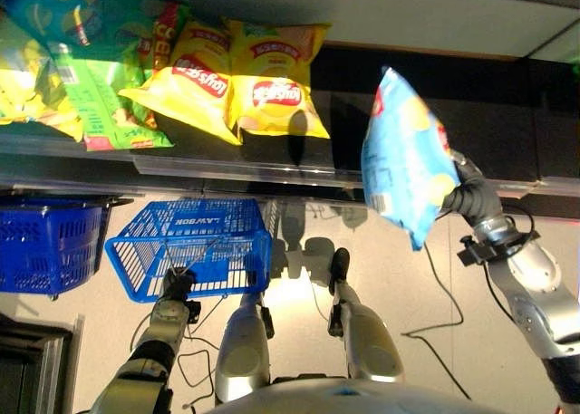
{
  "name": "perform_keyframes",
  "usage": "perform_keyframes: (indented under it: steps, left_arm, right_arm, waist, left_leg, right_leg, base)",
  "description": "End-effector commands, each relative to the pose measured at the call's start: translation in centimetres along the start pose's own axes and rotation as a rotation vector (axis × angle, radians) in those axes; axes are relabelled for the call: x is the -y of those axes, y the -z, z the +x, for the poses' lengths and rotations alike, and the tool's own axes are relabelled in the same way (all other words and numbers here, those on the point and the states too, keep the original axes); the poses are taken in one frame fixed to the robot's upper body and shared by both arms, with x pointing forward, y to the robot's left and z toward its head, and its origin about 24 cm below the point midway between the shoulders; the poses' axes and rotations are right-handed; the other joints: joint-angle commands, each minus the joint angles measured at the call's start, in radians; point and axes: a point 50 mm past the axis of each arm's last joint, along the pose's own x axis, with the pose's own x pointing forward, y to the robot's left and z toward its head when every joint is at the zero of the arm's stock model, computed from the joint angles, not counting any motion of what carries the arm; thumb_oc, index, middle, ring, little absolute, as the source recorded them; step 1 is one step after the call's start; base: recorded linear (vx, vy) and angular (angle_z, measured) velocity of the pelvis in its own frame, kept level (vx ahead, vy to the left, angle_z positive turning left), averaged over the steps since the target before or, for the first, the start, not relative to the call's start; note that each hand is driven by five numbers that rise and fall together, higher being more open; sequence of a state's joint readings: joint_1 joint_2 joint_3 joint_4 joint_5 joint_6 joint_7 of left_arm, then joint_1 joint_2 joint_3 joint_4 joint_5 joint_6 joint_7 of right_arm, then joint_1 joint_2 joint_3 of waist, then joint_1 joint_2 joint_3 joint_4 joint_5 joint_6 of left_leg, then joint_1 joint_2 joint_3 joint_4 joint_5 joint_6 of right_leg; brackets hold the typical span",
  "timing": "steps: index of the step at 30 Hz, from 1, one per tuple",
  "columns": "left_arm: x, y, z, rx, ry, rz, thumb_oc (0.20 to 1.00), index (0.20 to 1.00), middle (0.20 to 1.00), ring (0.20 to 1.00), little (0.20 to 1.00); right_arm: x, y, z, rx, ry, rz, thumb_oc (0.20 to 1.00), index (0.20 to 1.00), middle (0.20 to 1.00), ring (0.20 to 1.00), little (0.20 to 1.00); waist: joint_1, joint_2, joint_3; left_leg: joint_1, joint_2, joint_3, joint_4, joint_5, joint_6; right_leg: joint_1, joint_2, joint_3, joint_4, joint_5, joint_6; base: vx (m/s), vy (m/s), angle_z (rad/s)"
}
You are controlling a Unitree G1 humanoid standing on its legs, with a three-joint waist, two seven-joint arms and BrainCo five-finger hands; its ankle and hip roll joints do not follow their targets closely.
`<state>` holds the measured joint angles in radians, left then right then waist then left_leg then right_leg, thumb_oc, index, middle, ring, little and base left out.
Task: Pick up the snacks into the basket
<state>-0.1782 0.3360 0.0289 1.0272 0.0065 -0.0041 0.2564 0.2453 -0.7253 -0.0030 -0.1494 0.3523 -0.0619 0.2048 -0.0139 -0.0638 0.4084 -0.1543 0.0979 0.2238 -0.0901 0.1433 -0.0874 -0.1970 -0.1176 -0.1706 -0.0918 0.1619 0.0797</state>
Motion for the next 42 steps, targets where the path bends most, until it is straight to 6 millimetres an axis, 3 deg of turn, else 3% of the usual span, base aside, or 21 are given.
perform_keyframes:
  steps: [1,3,4,9,12,14,15,16,17,18,19,20,21,22,23,24,25,27,32,38,42]
  left_arm:
    - [-2.4,3.6,-0.3,-0.129,-0.072,-0.008,0.2,0.2,0.2,0.2,0.2]
    - [-2.3,3.4,-0.3,-0.12,-0.071,-0.018,0.2,0.2,0.2,0.2,0.2]
    - [-2.1,2.6,-0.2,-0.084,-0.068,-0.029,0.2,0.2,0.2,0.2,0.2]
    - [-1.2,0.8,-0.1,-0.013,-0.065,-0.074,0.2,0.2,0.2,0.2,0.2]
    - [-0.6,-1.4,-0.1,0.077,-0.067,-0.096,0.2,0.2,0.2,0.2,0.2]
    - [0.2,-4.6,-0.2,0.192,-0.042,-0.127,0.2,0.2,0.2,0.2,0.2]
    - [0.2,-4.6,-0.2,0.192,-0.042,-0.128,0.2,0.2,0.2,0.2,0.2]
    - [7.3,-1.8,-3.0,0.161,0.103,-0.057,0.2,0.2,0.2,0.2,0.2]
    - [6.3,-11.0,-1.5,0.334,0.083,-0.084,0.2,0.2,0.2,0.2,0.2]
    - [6.3,-11.1,-1.5,0.335,0.081,-0.085,0.2,0.2,0.2,0.2,0.2]
    - [7.5,-14.7,-2.4,0.431,0.11,-0.117,0.2,0.2,0.2,0.2,0.2]
    - [7.4,-14.8,-2.4,0.432,0.109,-0.118,0.2,0.2,0.2,0.2,0.2]
    - [9.4,-16.9,-3.8,0.514,0.173,-0.095,0.2,0.2,0.2,0.2,0.2]
    - [9.4,-17.0,-3.8,0.514,0.172,-0.095,0.2,0.2,0.2,0.2,0.2]
    - [10.6,-18.8,-5.0,0.584,0.217,-0.084,0.2,0.2,0.2,0.2,0.2]
    - [10.6,-18.8,-5.0,0.584,0.217,-0.084,0.2,0.2,0.2,0.2,0.2]
    - [12.3,-20.5,-6.6,0.657,0.275,-0.056,0.2,0.2,0.2,0.2,0.2]
    - [13.3,-22.0,-8.1,0.722,0.311,-0.057,0.2,0.2,0.2,0.2,0.2]
    - [15.6,-23.6,-11.2,0.818,0.399,-0.071,0.2,0.2,0.2,0.2,0.2]
    - [17.0,-24.7,-13.7,0.881,0.463,-0.11,0.2,0.2,0.2,0.2,0.2]
    - [17.6,-25.1,-16.7,0.968,0.563,-0.183,0.2,0.2,0.2,0.2,0.2]
  right_arm:
    - [0.0,1.3,-0.6,-0.102,-0.065,-0.21,0.2,0.2,0.2,0.2,0.2]
    - [0.1,2.1,-0.9,-0.152,-0.08,-0.241,0.2,0.2,0.2,0.2,0.2]
    - [0.5,4.1,-1.6,-0.268,-0.128,-0.305,0.2,0.2,0.2,0.2,0.2]
    - [1.4,6.7,-1.2,-0.401,-0.121,-0.433,0.2,0.2,0.2,0.2,0.2]
    - [1.3,7.6,0.5,-0.436,-0.12,-0.574,0.2,0.2,0.2,0.2,0.2]
    - [0.6,8.7,2.9,-0.473,-0.105,-0.661,0.2,0.2,0.2,0.2,0.2]
    - [0.6,8.7,3.0,-0.473,-0.106,-0.661,0.2,0.2,0.2,0.2,0.2]
    - [-1.0,10.7,3.1,-0.525,-0.083,-0.645,0.2,0.2,0.2,0.2,0.2]
    - [-2.2,9.8,6.8,-0.503,-0.103,-0.709,0.2,0.2,0.2,0.2,0.2]
    - [-2.2,9.7,6.9,-0.501,-0.102,-0.709,0.2,0.2,0.2,0.2,0.2]
    - [-2.9,8.9,9.0,-0.472,-0.047,-0.747,0.2,0.2,0.2,0.2,0.2]
    - [-3.0,8.9,9.1,-0.471,-0.047,-0.747,0.2,0.2,0.2,0.2,0.2]
    - [-4.0,7.7,11.5,-0.452,-0.026,-0.773,0.2,0.2,0.2,0.2,0.2]
    - [-4.0,7.7,11.6,-0.451,-0.025,-0.773,0.2,0.2,0.2,0.2,0.2]
    - [-5.4,6.3,13.3,-0.405,-0.016,-0.762,0.2,0.2,0.2,0.2,0.2]
    - [-5.4,6.3,13.3,-0.404,-0.016,-0.762,0.2,0.2,0.2,0.2,0.2]
    - [-7.1,4.9,14.9,-0.371,-0.023,-0.766,0.2,0.2,0.2,0.2,0.2]
    - [-8.8,3.5,16.0,-0.311,-0.045,-0.769,0.2,0.2,0.2,0.2,0.2]
    - [-11.5,1.5,17.4,-0.239,-0.074,-0.757,0.2,0.2,0.2,0.2,0.2]
    - [-11.9,0.5,18.1,-0.221,-0.025,-0.677,0.2,0.2,0.2,0.2,0.2]
    - [-11.7,-0.3,18.6,-0.222,0.026,-0.6,0.2,0.2,0.2,0.2,0.2]
  waist:
    - [0.004,-0.026,-0.056]
    - [0.005,-0.026,-0.054]
    - [0.009,-0.026,-0.047]
    - [0.02,-0.022,-0.027]
    - [0.032,-0.016,-0.007]
    - [0.049,-0.007,0.012]
    - [0.048,-0.007,0.013]
    - [0.06,-0.007,0.023]
    - [0.05,-0.013,0.034]
    - [0.048,-0.015,0.034]
    - [0.05,-0.012,0.046]
    - [0.049,-0.014,0.045]
    - [0.058,-0.004,0.059]
    - [0.057,-0.005,0.058]
    - [0.062,-0.001,0.074]
    - [0.062,-0.001,0.074]
    - [0.075,0.01,0.095]
    - [0.081,0.014,0.11]
    - [0.094,0.028,0.112]
    - [0.105,0.04,0.112]
    - [0.127,0.062,0.112]
  left_leg:
    - [-0.026,-0.021,-0.067,0.009,-0.03,0.005]
    - [-0.027,-0.022,-0.069,0.009,-0.029,0.004]
    - [-0.031,-0.024,-0.071,0.009,-0.027,0.003]
    - [-0.043,-0.026,-0.076,0.01,-0.019,0.003]
    - [-0.064,-0.028,-0.083,0.011,-0.01,0.003]
    - [-0.085,-0.028,-0.094,0.01,0.0,0.003]
    - [-0.085,-0.028,-0.094,0.01,0.0,0.003]
    - [-0.092,-0.029,-0.103,0.01,0.005,0.006]
    - [-0.104,-0.024,-0.102,0.009,0.008,0.001]
    - [-0.108,-0.025,-0.103,0.008,0.011,0.002]
    - [-0.126,-0.021,-0.108,0.011,0.015,0.002]
    - [-0.13,-0.022,-0.108,0.01,0.018,0.002]
    - [-0.144,-0.019,-0.115,0.009,0.025,0.001]
    - [-0.148,-0.019,-0.116,0.008,0.028,0.001]
    - [-0.168,-0.018,-0.122,0.009,0.037,-0.001]
    - [-0.168,-0.018,-0.122,0.009,0.037,-0.001]
    - [-0.189,-0.017,-0.13,0.009,0.044,-0.004]
    - [-0.212,-0.015,-0.136,0.008,0.053,-0.008]
    - [-0.284,-0.019,-0.149,0.004,0.07,-0.013]
    - [-0.343,-0.027,-0.156,0.004,0.078,-0.018]
    - [-0.399,-0.032,-0.168,0.004,0.081,-0.021]
  right_leg:
    - [-0.033,-0.05,0.028,0.039,0.0,0.111]
    - [-0.034,-0.049,0.028,0.039,-0.001,0.111]
    - [-0.035,-0.05,0.024,0.036,0.002,0.111]
    - [-0.045,-0.052,0.021,0.032,0.012,0.112]
    - [-0.058,-0.052,0.017,0.031,0.021,0.112]
    - [-0.071,-0.052,0.01,0.027,0.028,0.111]
    - [-0.071,-0.053,0.01,0.027,0.028,0.111]
    - [-0.071,-0.053,-0.002,0.026,0.028,0.108]
    - [-0.084,-0.05,0.003,0.028,0.031,0.109]
    - [-0.089,-0.051,0.003,0.028,0.033,0.109]
    - [-0.105,-0.05,0.001,0.032,0.035,0.106]
    - [-0.108,-0.051,0.001,0.031,0.037,0.106]
    - [-0.119,-0.048,-0.003,0.031,0.039,0.104]
    - [-0.123,-0.049,-0.004,0.031,0.041,0.104]
    - [-0.139,-0.047,-0.01,0.034,0.044,0.102]
    - [-0.14,-0.047,-0.01,0.034,0.044,0.102]
    - [-0.155,-0.045,-0.017,0.034,0.047,0.101]
    - [-0.174,-0.045,-0.023,0.031,0.052,0.101]
    - [-0.231,-0.051,-0.037,0.024,0.065,0.1]
    - [-0.279,-0.056,-0.046,0.021,0.075,0.1]
    - [-0.317,-0.063,-0.067,0.013,0.08,0.106]
  base:
    - [-0.01,-0.014,-0.09]
    - [-0.01,-0.025,-0.06]
    - [0.0,0.0,0.0]
    - [-0.01,-0.004,0.01]
    - [-0.05,-0.028,0.0]
    - [-0.04,-0.038,0.01]
    - [-0.05,-0.049,0.01]
    - [-0.06,-0.056,0.05]
    - [-0.07,-0.056,0.08]
    - [-0.07,-0.046,0.17]
    - [-0.05,-0.026,0.11]
    - [-0.08,-0.051,0.13]
    - [-0.05,-0.024,0.07]
    - [-0.08,-0.048,0.12]
    - [-0.04,-0.023,0.08]
    - [-0.09,-0.042,0.07]
    - [-0.08,-0.033,0.11]
    - [-0.08,-0.028,0.15]
    - [-0.03,-0.01,0.13]
    - [-0.01,-0.004,0.09]
    - [0.01,-0.011,0.03]
